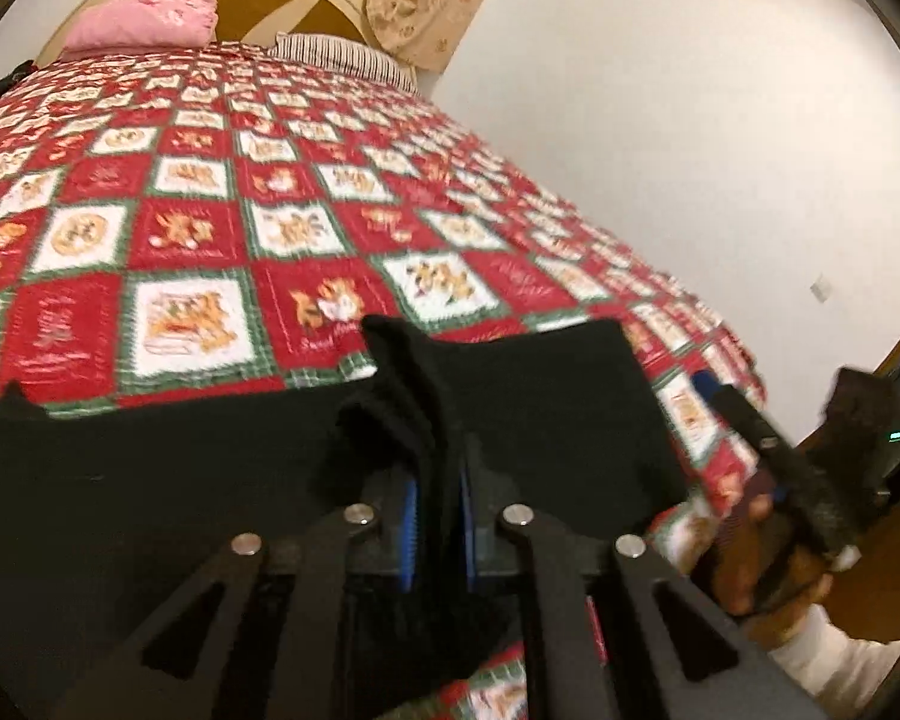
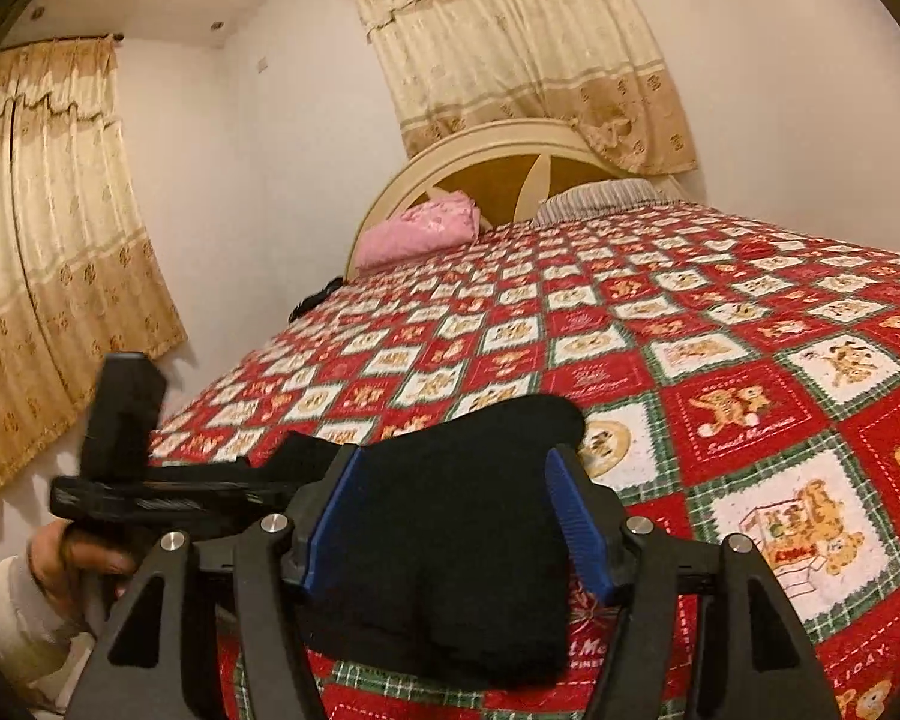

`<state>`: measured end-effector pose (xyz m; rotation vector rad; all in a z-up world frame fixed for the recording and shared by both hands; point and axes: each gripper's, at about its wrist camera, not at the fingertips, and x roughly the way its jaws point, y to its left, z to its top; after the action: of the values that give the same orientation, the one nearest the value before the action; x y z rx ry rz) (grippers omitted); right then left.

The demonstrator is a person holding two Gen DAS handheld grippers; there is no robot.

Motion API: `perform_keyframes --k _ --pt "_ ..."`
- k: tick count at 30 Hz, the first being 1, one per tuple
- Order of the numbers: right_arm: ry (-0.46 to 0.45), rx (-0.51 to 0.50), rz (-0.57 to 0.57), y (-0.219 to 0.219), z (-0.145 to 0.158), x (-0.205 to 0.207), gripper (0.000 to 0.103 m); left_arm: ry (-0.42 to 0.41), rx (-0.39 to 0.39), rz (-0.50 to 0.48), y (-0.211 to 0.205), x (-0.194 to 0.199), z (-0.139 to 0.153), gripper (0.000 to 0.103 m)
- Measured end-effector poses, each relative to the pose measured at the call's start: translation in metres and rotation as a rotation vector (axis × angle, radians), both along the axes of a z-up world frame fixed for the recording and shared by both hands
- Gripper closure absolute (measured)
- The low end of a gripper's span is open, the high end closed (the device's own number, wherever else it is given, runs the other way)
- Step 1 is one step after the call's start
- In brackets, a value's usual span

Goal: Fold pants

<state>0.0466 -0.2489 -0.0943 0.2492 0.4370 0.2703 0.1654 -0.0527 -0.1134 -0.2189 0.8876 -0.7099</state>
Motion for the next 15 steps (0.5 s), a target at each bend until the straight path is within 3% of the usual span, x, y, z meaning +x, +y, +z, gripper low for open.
perform_keyframes --k 5,11,15 --pt "-0.018 0.01 0.047 0.006 0.002 0.0 0.039 0.017 0.068 0.05 0.027 0.001 -0.006 0.091" --pt "-0.008 -0.074 0.192 0.043 -0.002 -0.003 0.036 0.067 0.086 0.088 0.039 0.007 -0.036 0.091" --pt "0.154 -0.19 0.185 0.063 -0.031 0.014 0.033 0.058 0.116 0.092 0.035 0.009 -0.047 0.089"
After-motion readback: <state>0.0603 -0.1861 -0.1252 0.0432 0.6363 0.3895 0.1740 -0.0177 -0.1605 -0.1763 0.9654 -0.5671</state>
